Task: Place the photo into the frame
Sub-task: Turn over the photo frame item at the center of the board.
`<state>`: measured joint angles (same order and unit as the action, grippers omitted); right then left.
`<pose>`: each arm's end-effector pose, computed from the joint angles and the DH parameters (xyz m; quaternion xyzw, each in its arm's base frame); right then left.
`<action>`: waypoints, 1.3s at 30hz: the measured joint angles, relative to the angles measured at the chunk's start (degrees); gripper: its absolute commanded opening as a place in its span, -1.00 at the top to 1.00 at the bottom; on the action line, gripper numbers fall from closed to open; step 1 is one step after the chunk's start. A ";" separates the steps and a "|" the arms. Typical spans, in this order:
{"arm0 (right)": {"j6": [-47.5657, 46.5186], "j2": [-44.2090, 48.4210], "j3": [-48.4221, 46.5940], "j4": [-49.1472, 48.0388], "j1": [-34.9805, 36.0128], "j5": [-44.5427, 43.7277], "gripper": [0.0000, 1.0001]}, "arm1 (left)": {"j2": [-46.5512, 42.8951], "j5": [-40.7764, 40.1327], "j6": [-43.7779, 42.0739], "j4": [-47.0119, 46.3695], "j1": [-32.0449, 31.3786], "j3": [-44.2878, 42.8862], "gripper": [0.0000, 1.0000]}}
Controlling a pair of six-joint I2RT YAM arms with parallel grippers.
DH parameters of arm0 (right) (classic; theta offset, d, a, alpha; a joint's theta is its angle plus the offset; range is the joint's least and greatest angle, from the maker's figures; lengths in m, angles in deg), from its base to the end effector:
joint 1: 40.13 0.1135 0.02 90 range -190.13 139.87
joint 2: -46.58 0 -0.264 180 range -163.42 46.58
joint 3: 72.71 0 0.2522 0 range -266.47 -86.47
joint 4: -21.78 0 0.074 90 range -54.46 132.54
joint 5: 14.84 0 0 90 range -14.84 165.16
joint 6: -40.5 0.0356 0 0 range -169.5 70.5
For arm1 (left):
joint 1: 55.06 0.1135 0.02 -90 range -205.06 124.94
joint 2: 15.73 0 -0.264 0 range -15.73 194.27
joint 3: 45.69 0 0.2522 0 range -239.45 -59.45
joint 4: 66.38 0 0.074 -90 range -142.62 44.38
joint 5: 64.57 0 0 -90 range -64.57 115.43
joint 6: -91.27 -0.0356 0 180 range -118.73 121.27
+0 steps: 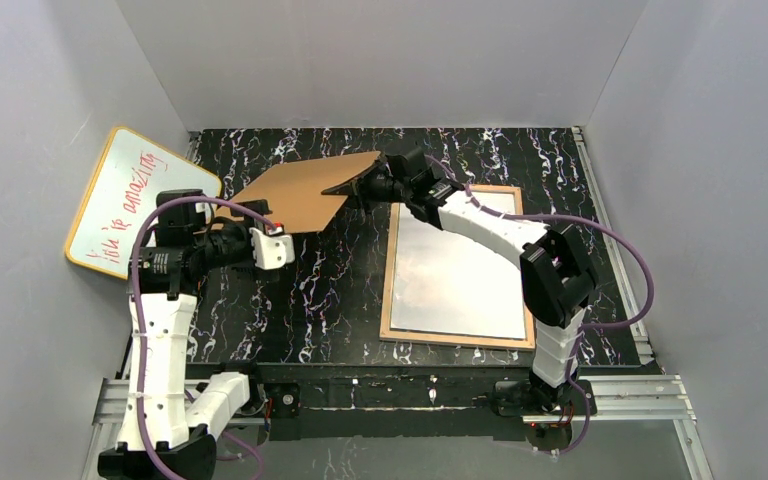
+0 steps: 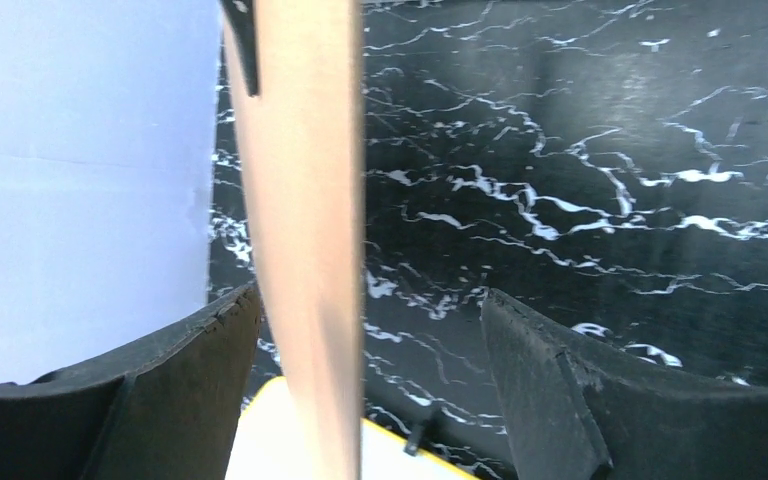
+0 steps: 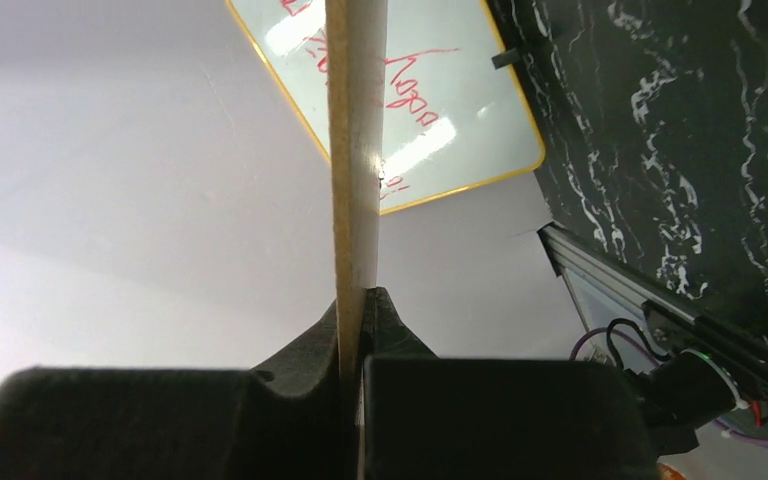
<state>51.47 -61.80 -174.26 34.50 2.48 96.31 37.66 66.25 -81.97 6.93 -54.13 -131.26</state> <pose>0.3259 0.3173 0.2982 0.2991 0.7527 0.5854 0.0348 0.1524 -0.0208 0.3933 0.6702 0.5475 0.0242 0.5005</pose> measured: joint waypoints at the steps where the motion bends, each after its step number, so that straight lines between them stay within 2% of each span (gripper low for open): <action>1: 0.57 0.24 0.35 -0.85 0.37 0.04 0.97 | -0.02 0.02 0.09 -1.38 0.00 0.00 -0.20; 3: 1.44 0.70 0.85 -1.99 1.05 0.04 0.97 | 0.28 0.04 0.37 -3.50 0.00 0.00 0.22; 6: 2.29 1.49 1.75 -3.43 1.75 0.04 0.97 | 1.09 -0.39 0.26 -6.16 0.00 0.17 0.71; 8: 2.97 2.21 2.47 -3.89 1.97 -0.44 0.97 | 1.01 -0.50 0.00 -7.87 0.00 1.05 0.88; 10: 3.72 2.56 2.95 -3.76 1.86 -0.33 0.79 | -0.17 -0.59 -0.17 -12.39 -0.07 2.93 1.00; 12: 4.26 2.60 3.26 -3.80 1.70 0.07 0.55 | -1.01 -0.70 0.44 -15.45 -0.31 4.31 1.00; 15: 1.60 2.60 3.28 -5.05 1.01 2.62 0.00 | -1.36 -0.90 2.84 -18.43 -0.31 5.14 1.00; 16: -0.59 2.60 3.23 -5.81 0.63 4.55 -0.29 | -0.94 -0.92 4.37 -19.21 -0.28 5.09 1.00; 17: -3.23 2.71 3.15 -6.10 0.26 6.56 -0.48 | -0.28 -0.85 5.62 -19.30 -0.26 4.94 1.00; 19: -10.32 3.41 3.02 -4.90 -0.74 10.27 -0.72 | 1.86 -0.70 7.98 -19.23 -0.31 4.11 1.00; 20: -14.80 4.09 2.89 -3.32 -1.31 12.11 -0.91 | 3.23 -0.52 9.20 -19.56 -0.33 3.30 1.00; 21: -18.53 4.85 2.82 -1.68 -2.01 13.40 -0.96 | 4.61 -0.11 10.51 -19.87 -0.33 2.27 1.00; 26: -45.22 11.13 0.92 10.54 -10.62 22.10 -0.97 | 9.38 3.98 14.05 -16.50 -0.50 -4.44 1.00; 29: -63.28 16.37 0.68 17.68 -15.69 22.86 -0.97 | 11.54 6.29 14.86 -13.14 -0.24 -9.38 1.00; 33: -86.99 28.33 7.65 16.59 -15.69 22.73 -0.97 | 13.33 8.52 13.62 -7.39 -0.26 -13.86 1.00; 36: -96.10 32.50 8.81 16.24 -14.62 24.83 -0.96 | 14.49 9.60 11.80 -2.45 -0.26 -17.29 1.00; 39: -105.83 32.11 5.42 16.31 -14.40 28.65 -0.91 | 15.47 10.45 10.34 1.79 -0.72 -19.98 1.00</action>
<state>-54.36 -29.69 -168.84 50.81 -11.92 124.96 53.13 76.70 -71.63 8.72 -54.85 -151.24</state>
